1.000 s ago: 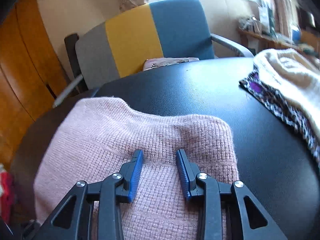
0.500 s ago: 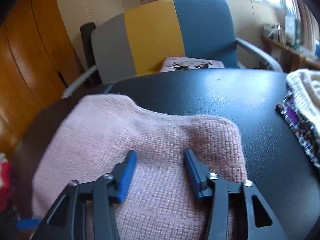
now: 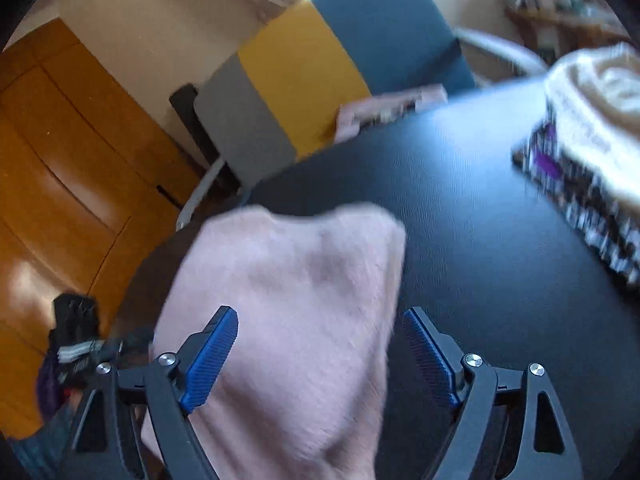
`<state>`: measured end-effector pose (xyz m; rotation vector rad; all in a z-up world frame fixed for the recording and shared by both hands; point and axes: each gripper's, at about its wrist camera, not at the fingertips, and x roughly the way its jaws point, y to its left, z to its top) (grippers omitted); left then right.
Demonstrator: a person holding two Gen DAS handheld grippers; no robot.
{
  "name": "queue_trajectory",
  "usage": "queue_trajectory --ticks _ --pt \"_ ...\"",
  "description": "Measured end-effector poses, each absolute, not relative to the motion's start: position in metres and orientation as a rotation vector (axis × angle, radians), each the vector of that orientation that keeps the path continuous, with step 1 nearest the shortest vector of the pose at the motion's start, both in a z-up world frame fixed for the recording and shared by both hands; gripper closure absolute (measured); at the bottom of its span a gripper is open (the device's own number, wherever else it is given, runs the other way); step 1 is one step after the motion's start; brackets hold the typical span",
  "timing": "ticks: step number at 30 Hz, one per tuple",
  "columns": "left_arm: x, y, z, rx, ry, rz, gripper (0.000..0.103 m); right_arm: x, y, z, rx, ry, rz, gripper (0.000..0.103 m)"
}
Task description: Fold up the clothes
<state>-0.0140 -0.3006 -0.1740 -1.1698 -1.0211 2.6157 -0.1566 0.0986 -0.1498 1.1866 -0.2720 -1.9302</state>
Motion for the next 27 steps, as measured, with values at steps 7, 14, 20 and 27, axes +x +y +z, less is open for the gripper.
queue_trajectory --ticks 7,14,20,27 --pt "-0.029 -0.283 -0.186 -1.134 -1.01 2.597 0.023 -0.138 0.075 -0.173 1.173 -0.191 -1.856 0.015" --pt "-0.002 -0.268 -0.181 -1.122 -0.986 2.601 0.052 -0.111 0.072 -0.176 1.171 -0.213 -1.799 0.054" --pt "0.085 -0.275 -0.15 -1.009 -1.045 2.704 0.057 -0.067 0.042 -0.168 1.153 -0.201 -1.674 0.061" --pt "0.21 -0.292 -0.075 -0.746 -1.003 2.972 0.058 0.006 -0.07 -0.118 1.012 -0.071 -1.415 0.063"
